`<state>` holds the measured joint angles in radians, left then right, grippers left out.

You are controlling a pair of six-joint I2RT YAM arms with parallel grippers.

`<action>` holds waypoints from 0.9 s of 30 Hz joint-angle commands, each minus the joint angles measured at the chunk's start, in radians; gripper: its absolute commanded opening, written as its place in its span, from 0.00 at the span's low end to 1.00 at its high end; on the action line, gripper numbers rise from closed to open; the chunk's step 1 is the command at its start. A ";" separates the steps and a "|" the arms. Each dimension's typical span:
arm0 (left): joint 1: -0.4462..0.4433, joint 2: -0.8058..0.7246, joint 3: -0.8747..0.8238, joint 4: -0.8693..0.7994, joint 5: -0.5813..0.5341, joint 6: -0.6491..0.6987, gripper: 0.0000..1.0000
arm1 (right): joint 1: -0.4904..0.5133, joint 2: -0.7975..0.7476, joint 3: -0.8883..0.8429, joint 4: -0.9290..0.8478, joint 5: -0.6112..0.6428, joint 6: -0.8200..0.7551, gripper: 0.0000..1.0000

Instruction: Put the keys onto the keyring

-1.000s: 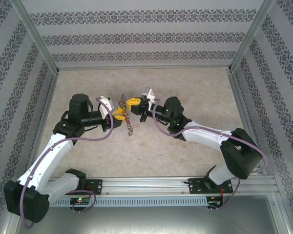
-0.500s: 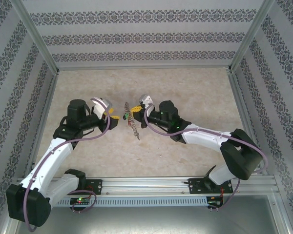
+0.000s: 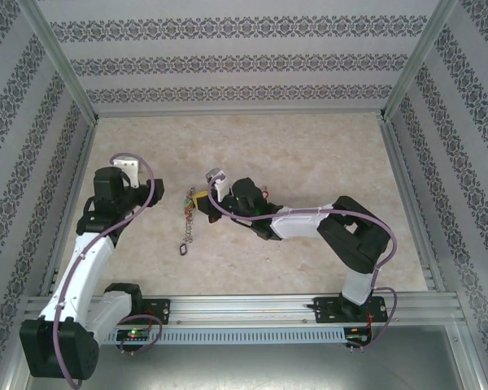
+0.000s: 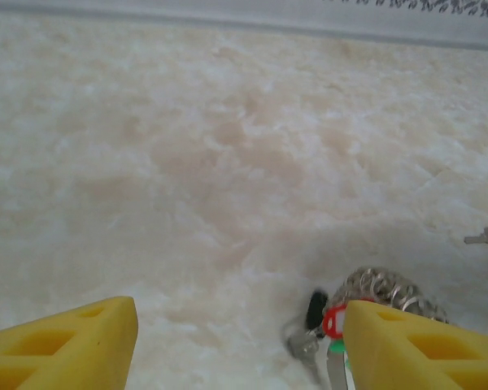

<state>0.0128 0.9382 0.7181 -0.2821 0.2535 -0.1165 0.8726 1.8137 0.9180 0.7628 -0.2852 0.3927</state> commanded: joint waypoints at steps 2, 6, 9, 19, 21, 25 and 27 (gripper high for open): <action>0.007 0.059 -0.008 0.011 0.118 -0.075 0.67 | -0.046 0.014 -0.058 0.110 -0.061 0.047 0.00; -0.024 0.122 -0.034 0.066 0.134 -0.079 0.65 | -0.091 0.014 -0.145 0.093 -0.079 0.001 0.00; -0.081 0.128 -0.060 0.121 0.116 -0.054 0.65 | -0.145 0.032 -0.205 0.136 -0.114 0.018 0.00; -0.202 0.132 -0.103 0.141 0.044 -0.034 0.66 | -0.256 0.041 -0.340 0.217 -0.204 -0.024 0.01; -0.203 0.121 -0.111 0.139 0.011 -0.038 0.65 | -0.263 0.041 -0.341 0.192 -0.199 -0.026 0.02; -0.203 0.119 -0.108 0.137 -0.004 -0.028 0.66 | -0.267 0.055 -0.357 0.188 -0.181 -0.012 0.11; -0.202 0.132 -0.102 0.138 0.007 -0.026 0.66 | -0.271 0.039 -0.361 0.166 -0.175 -0.022 0.22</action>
<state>-0.1833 1.0733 0.6117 -0.1669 0.2790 -0.1616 0.6106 1.8645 0.5652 0.9161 -0.4435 0.3901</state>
